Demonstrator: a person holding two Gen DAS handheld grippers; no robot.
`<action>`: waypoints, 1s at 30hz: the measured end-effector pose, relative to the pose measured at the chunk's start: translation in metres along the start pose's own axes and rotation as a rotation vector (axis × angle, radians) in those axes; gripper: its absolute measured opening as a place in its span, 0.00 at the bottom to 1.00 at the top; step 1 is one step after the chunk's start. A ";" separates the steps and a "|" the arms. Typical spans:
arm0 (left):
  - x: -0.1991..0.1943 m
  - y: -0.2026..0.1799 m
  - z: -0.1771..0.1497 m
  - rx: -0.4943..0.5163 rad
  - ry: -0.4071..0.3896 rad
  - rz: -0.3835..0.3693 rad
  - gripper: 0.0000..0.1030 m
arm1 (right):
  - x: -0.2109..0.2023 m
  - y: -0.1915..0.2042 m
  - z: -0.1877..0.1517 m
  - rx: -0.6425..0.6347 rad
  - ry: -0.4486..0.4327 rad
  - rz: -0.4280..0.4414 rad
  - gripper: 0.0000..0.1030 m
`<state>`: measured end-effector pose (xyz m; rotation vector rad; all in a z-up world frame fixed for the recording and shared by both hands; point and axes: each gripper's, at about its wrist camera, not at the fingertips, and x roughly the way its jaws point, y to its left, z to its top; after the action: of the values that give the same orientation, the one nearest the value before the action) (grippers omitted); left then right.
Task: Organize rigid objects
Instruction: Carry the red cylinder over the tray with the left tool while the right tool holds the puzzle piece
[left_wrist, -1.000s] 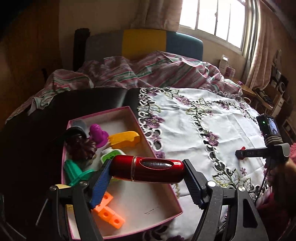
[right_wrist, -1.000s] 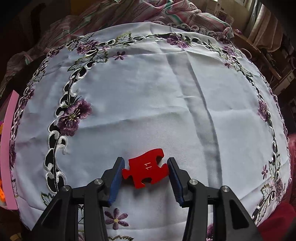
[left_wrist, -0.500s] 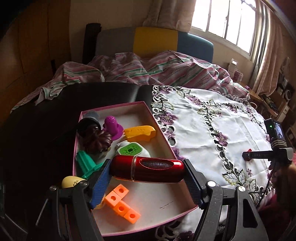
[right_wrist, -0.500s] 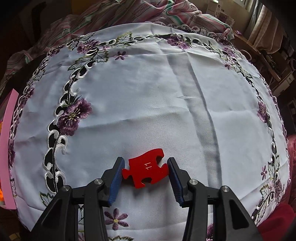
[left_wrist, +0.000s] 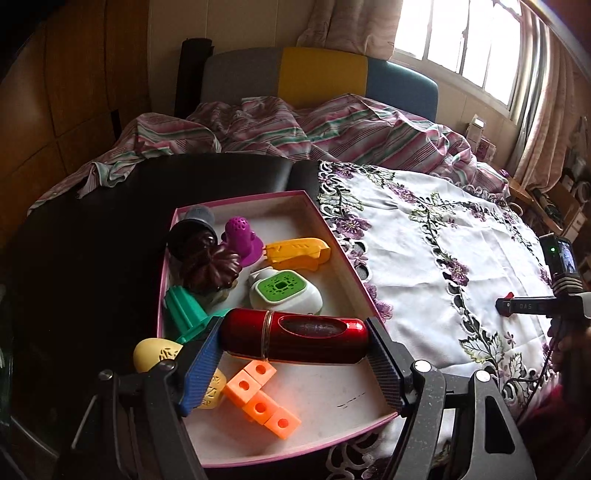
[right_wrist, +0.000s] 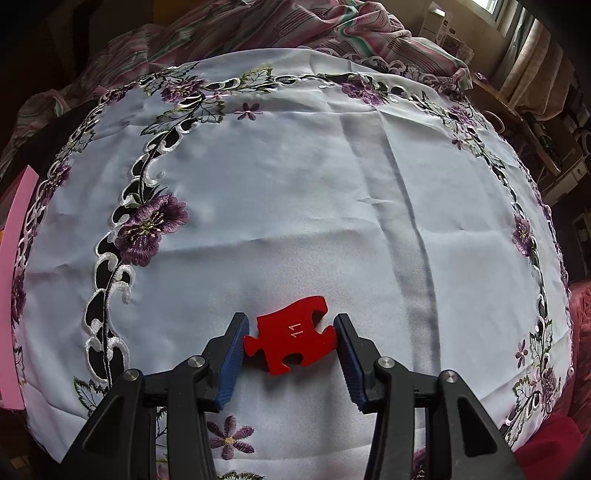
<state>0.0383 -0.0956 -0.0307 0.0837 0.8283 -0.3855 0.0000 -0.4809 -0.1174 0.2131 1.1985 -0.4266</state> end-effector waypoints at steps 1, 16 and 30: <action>0.000 0.001 0.000 -0.004 0.002 -0.001 0.73 | 0.000 0.000 0.000 -0.002 0.000 -0.001 0.46; -0.017 0.063 -0.009 -0.163 -0.010 -0.003 0.73 | -0.002 0.002 0.000 -0.023 -0.006 -0.012 0.46; -0.011 0.051 -0.018 -0.129 0.021 -0.119 0.73 | -0.003 0.004 0.000 -0.040 -0.010 -0.013 0.46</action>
<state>0.0377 -0.0408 -0.0385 -0.0824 0.8793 -0.4425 0.0004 -0.4769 -0.1145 0.1690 1.1980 -0.4143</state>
